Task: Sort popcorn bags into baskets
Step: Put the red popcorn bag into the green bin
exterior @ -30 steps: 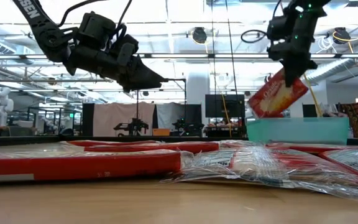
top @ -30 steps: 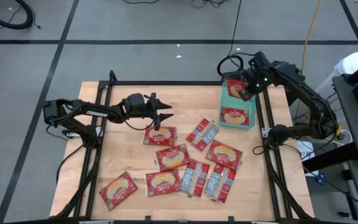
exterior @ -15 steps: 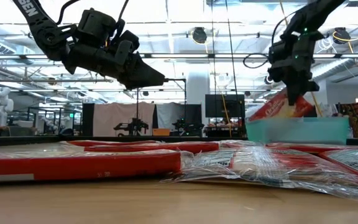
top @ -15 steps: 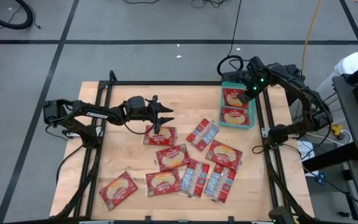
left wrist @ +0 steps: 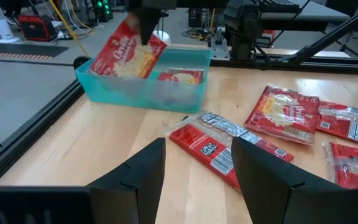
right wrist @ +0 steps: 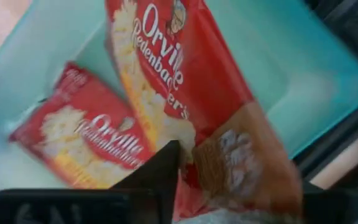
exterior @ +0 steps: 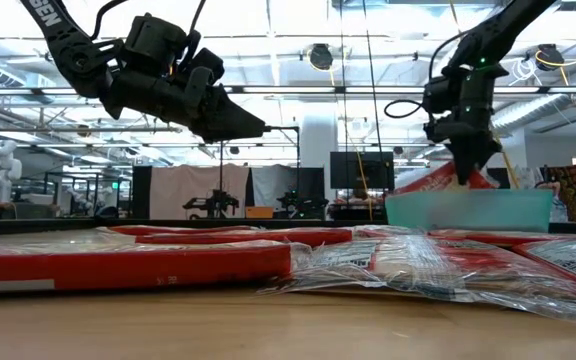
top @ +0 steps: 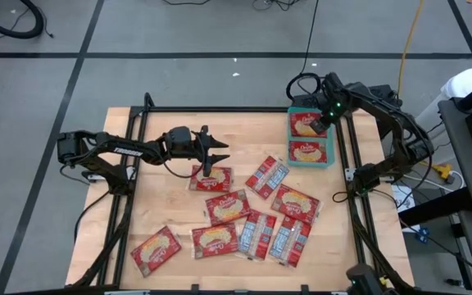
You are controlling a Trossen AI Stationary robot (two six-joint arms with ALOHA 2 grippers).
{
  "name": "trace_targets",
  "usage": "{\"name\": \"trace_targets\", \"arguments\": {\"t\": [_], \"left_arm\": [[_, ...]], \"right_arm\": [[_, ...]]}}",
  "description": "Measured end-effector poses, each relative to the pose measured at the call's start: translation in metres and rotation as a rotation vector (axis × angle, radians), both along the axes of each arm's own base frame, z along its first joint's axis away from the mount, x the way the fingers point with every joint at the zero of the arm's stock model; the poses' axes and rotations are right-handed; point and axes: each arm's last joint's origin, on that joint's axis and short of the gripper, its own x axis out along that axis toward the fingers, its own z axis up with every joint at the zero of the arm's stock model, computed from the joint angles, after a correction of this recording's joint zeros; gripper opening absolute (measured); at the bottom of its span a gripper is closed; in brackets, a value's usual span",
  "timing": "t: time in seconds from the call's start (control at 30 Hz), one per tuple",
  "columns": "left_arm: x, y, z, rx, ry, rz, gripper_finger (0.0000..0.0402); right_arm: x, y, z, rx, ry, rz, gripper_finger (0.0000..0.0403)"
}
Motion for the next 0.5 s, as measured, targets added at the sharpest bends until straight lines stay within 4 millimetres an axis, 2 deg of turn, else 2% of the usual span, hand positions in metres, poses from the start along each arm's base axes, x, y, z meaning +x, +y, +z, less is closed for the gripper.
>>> {"name": "trace_targets", "arguments": {"t": [0.1, 0.23, 0.5], "left_arm": [[0.0000, 0.0000, 0.0000, 0.005, 0.000, -0.001, 0.0186], [-0.0001, 0.0002, 0.0000, 0.006, 0.001, -0.001, 0.0186], [-0.0001, 0.0002, 0.0000, 0.005, 0.000, 0.000, 0.0186]], "right_arm": [[0.0021, -0.0039, -0.0001, -0.037, -0.012, 0.010, 0.0151], [0.0014, -0.0077, 0.0005, -0.106, 0.055, -0.001, 0.0169], [0.0034, -0.0090, 0.0015, -0.181, 0.148, -0.086, 0.0167]]}}
